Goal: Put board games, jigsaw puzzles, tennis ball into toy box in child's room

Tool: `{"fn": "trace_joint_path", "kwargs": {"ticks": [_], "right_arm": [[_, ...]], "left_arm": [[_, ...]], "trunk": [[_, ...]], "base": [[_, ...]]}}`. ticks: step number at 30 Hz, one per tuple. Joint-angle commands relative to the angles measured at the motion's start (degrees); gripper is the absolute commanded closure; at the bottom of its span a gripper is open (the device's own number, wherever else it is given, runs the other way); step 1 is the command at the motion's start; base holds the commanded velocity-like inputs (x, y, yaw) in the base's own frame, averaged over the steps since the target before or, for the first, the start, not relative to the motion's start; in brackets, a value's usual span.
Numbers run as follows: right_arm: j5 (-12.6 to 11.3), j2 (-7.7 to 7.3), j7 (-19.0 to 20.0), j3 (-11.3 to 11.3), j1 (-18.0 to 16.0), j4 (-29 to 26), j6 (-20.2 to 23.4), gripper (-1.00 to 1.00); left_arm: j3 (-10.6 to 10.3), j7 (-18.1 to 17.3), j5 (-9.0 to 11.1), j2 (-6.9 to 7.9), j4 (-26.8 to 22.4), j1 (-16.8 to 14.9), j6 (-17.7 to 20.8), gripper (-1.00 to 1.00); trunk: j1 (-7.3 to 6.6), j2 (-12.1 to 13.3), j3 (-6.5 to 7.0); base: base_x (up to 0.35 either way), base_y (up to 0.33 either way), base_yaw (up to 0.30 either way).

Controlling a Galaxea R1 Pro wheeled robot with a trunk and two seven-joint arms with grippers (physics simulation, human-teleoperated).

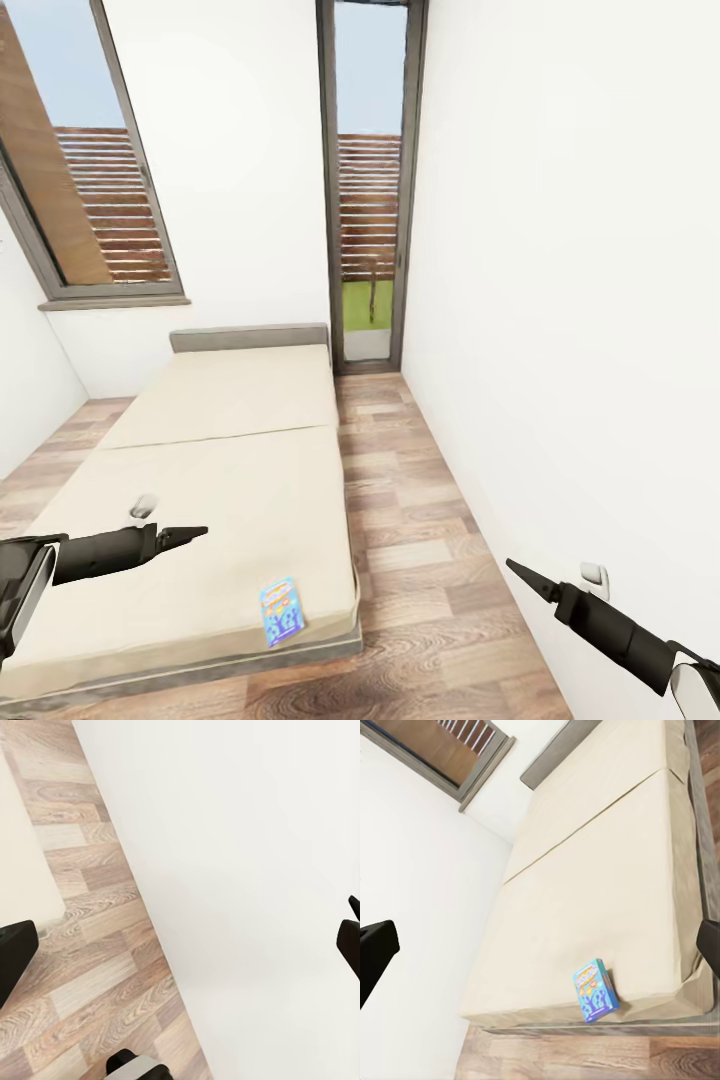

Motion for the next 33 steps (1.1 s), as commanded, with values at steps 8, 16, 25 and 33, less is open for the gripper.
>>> {"fn": "trace_joint_path", "kwargs": {"ticks": [8,16,25,33], "right_arm": [[-0.3,-0.01,0.0,0.0,0.0,0.0,0.4,-1.00],[-0.4,-0.01,0.0,0.0,0.0,0.0,0.4,-1.00],[-0.4,0.00,-0.4,0.1,0.0,0.0,0.3,-1.00],[-0.4,0.05,-1.5,0.2,0.0,0.0,0.2,-1.00]], "left_arm": [[0.0,-0.2,0.0,0.00,0.0,-0.1,0.6,-1.00],[0.0,-0.2,0.0,0.00,0.0,-0.1,0.6,-1.00],[0.0,-0.2,0.0,-0.05,0.0,-0.1,0.6,-1.00],[-0.1,-0.2,0.0,-0.10,0.0,-0.1,0.6,-1.00]], "trunk": [[0.04,-0.1,-0.12],[0.04,-0.1,-0.12],[0.04,-0.1,-0.12],[0.04,-0.1,-0.12]], "base": [[0.046,-0.097,0.093],[0.009,-0.073,0.019],[0.001,-0.145,0.003],[0.000,-0.023,0.000]]}}
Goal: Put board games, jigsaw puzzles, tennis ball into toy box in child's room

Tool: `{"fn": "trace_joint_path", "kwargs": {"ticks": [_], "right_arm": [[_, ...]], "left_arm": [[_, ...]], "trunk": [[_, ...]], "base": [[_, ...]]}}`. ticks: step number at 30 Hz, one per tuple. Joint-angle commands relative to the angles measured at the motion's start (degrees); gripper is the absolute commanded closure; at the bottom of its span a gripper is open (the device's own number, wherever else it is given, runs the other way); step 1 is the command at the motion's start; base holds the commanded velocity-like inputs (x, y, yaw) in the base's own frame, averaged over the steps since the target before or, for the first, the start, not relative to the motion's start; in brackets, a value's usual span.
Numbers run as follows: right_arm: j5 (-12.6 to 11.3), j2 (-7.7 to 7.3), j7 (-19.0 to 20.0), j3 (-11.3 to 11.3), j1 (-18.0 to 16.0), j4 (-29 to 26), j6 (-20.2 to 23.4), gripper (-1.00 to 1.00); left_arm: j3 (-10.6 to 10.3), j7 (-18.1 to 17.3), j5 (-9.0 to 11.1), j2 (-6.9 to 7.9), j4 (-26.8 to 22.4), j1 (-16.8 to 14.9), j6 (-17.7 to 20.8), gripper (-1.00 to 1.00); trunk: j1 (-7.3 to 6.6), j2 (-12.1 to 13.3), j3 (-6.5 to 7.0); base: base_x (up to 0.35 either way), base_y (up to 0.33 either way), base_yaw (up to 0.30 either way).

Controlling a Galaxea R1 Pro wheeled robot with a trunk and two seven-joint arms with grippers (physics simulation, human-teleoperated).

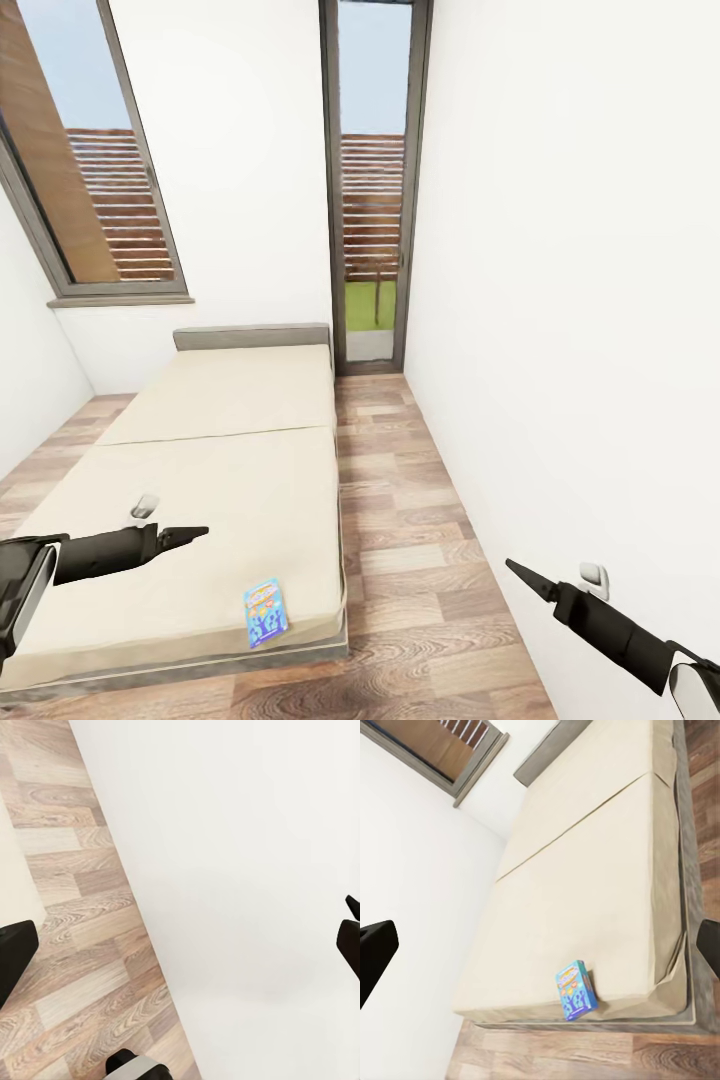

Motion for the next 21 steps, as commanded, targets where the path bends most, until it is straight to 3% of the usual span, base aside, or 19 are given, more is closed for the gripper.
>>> {"fn": "trace_joint_path", "kwargs": {"ticks": [1,21], "right_arm": [[-0.3,0.00,0.0,0.0,0.0,0.0,0.4,-1.00],[-0.2,-0.06,-0.3,-0.1,0.0,0.0,0.5,-1.00]], "left_arm": [[0.0,-0.2,0.0,-0.01,0.0,0.0,0.6,-1.00],[0.0,-0.2,0.2,-0.50,0.0,0.0,0.6,-1.00]], "trunk": [[0.04,-0.1,-0.13],[0.04,-0.1,-0.13]], "base": [[0.000,-0.007,0.000],[0.000,-0.001,0.000]]}}
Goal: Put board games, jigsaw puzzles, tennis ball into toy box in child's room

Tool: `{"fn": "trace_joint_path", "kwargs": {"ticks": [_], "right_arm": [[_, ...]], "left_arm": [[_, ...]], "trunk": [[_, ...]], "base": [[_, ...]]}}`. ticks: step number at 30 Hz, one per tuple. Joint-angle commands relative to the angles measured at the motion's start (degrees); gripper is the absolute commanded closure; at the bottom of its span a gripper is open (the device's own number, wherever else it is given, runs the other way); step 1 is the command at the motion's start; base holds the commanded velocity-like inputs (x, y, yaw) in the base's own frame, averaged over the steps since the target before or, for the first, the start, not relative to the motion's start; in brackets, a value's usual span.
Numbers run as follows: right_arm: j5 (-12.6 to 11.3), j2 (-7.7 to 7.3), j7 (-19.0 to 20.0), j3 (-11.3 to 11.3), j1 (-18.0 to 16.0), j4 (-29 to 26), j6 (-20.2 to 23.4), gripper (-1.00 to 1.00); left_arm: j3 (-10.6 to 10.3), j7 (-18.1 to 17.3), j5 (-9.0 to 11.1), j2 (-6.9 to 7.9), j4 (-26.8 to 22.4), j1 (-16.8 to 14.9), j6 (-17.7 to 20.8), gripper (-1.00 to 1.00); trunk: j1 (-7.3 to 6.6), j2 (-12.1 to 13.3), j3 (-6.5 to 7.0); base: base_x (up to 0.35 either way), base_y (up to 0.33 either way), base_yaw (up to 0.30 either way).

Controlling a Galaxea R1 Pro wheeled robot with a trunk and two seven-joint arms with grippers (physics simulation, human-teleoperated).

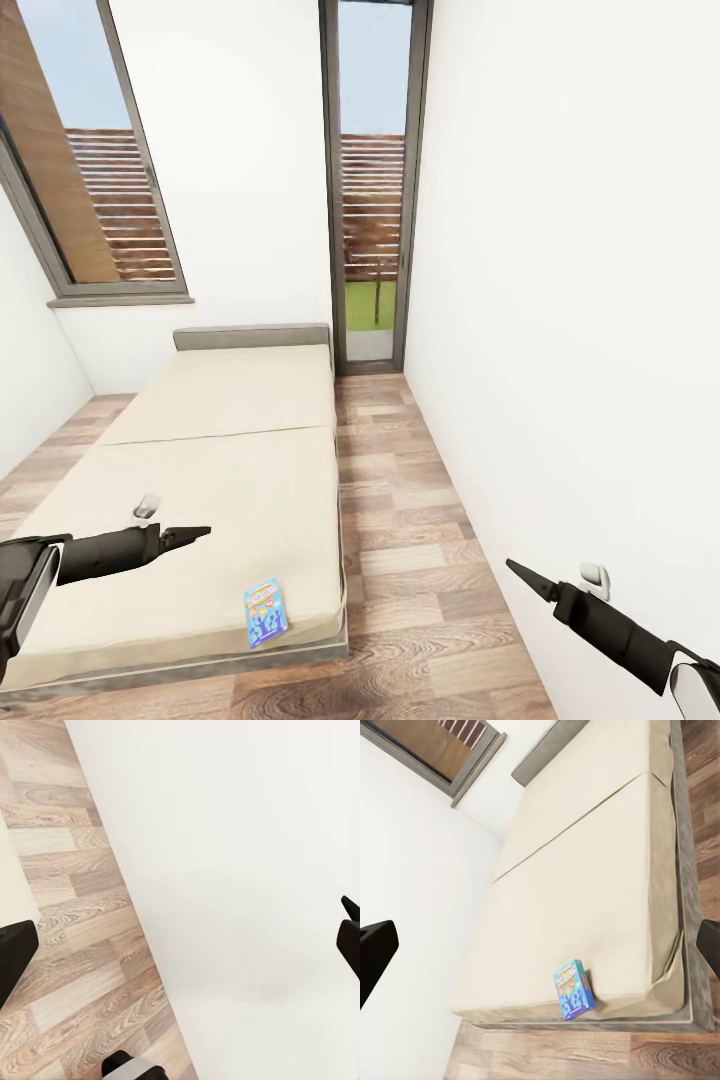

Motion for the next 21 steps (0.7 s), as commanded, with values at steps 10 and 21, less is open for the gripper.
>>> {"fn": "trace_joint_path", "kwargs": {"ticks": [10,21], "right_arm": [[-0.3,0.06,-0.4,0.1,0.0,-0.3,0.1,-1.00],[-0.3,0.07,-1.3,0.3,0.0,-0.2,0.4,-1.00]], "left_arm": [[-0.1,-0.1,0.1,-0.07,0.0,0.0,0.6,-1.00],[-0.2,0.0,0.1,-0.49,0.0,0.0,0.6,-1.00]], "trunk": [[0.04,-0.1,-0.13],[0.69,-1.3,-0.67]], "base": [[0.000,0.000,0.001],[0.000,0.000,0.168]]}}
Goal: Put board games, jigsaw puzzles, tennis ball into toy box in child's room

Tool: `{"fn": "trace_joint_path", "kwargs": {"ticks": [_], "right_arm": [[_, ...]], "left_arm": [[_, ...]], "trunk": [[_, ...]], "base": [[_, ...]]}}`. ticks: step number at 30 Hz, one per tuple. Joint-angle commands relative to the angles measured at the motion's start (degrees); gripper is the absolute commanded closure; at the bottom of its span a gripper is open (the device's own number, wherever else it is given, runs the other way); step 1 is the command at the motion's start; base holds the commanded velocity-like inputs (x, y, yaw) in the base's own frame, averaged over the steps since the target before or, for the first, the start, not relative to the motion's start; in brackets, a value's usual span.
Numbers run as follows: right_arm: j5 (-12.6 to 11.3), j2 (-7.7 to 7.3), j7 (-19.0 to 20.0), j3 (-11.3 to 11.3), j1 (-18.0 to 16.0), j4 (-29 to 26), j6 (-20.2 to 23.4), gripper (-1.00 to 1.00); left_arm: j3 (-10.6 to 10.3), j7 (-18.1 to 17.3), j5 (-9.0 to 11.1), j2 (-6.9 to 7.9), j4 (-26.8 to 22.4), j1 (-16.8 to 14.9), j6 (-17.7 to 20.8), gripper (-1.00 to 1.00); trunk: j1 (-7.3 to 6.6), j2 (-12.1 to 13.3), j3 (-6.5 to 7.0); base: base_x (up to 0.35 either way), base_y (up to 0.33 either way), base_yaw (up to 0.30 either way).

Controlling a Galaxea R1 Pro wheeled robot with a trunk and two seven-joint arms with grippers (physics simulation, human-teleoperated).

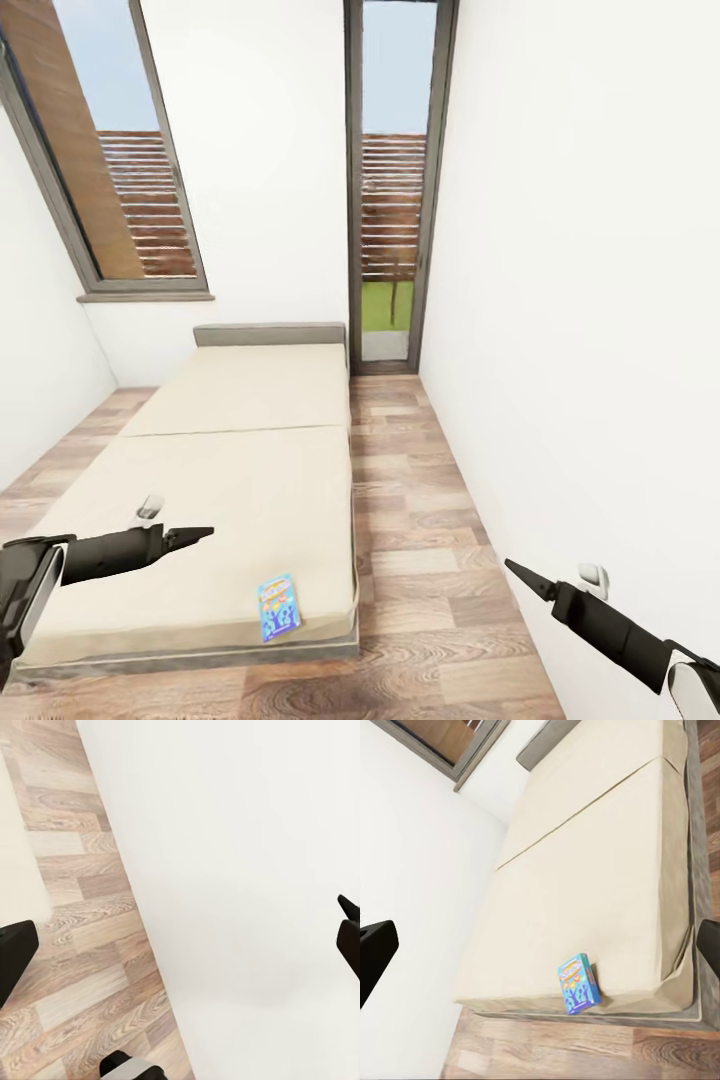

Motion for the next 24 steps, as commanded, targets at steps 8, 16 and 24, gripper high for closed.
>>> {"fn": "trace_joint_path", "kwargs": {"ticks": [8,16,24], "right_arm": [[-0.3,-0.01,0.0,-0.1,0.0,0.0,0.3,-1.00],[-0.3,-0.02,0.0,0.0,0.0,-0.2,0.4,-1.00],[-0.3,-0.02,0.0,-0.1,0.0,-0.1,0.5,-1.00]], "left_arm": [[0.0,-0.1,0.1,-0.66,0.0,-0.1,0.6,-1.00],[0.2,0.0,0.0,-1.05,2.7,-0.1,0.6,-1.00],[0.3,0.0,-0.1,-1.18,3.5,-0.1,0.6,-1.00]], "trunk": [[1.80,-3.3,-1.57],[3.55,-6.6,-3.00],[5.31,-9.8,-4.44]], "base": [[0.000,0.000,0.133],[0.000,0.000,0.023],[0.000,0.000,0.003]]}}
